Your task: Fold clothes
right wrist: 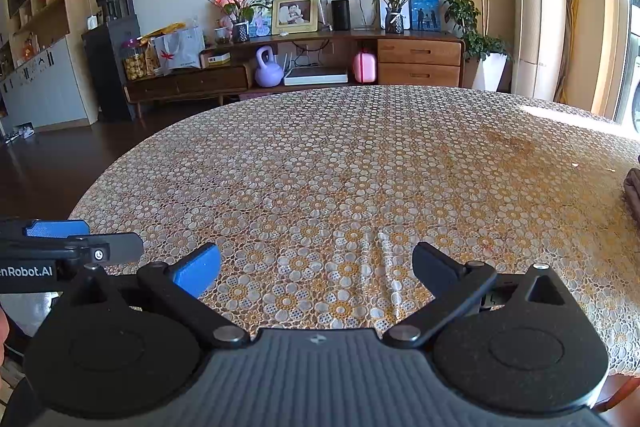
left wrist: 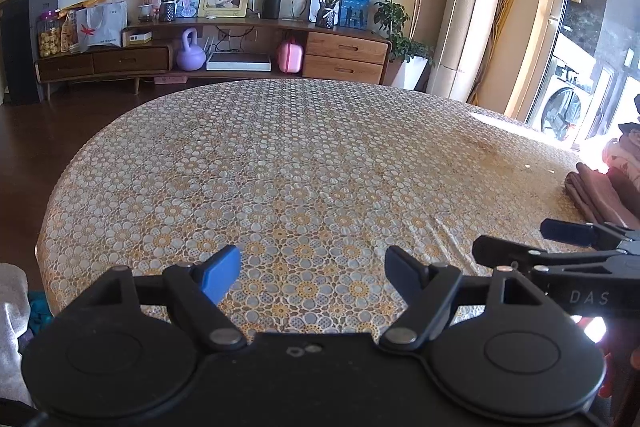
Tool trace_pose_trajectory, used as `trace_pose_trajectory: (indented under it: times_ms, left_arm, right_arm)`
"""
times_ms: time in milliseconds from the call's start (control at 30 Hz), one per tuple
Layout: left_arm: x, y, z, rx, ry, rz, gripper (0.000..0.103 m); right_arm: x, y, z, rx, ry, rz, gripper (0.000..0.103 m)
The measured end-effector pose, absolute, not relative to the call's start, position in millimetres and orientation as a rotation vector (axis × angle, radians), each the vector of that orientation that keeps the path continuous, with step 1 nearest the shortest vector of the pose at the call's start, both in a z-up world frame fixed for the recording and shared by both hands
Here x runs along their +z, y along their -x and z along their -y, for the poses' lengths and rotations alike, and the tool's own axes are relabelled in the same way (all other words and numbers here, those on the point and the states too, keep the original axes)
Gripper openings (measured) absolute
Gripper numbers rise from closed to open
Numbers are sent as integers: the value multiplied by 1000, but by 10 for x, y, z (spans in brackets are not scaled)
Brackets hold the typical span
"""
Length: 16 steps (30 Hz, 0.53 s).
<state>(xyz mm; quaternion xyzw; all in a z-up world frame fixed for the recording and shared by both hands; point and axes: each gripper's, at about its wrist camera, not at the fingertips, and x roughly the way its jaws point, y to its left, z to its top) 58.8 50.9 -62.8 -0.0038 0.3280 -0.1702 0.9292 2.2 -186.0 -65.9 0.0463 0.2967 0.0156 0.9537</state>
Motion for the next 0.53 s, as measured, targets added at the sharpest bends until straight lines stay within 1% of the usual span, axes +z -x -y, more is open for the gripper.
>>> trace_pose_trajectory:
  times_ms: [533]
  left_arm:
    - [-568,-596,-551,-356,62,-662,103]
  right_arm:
    - [-659,-4,1916,40,-112,-587,103]
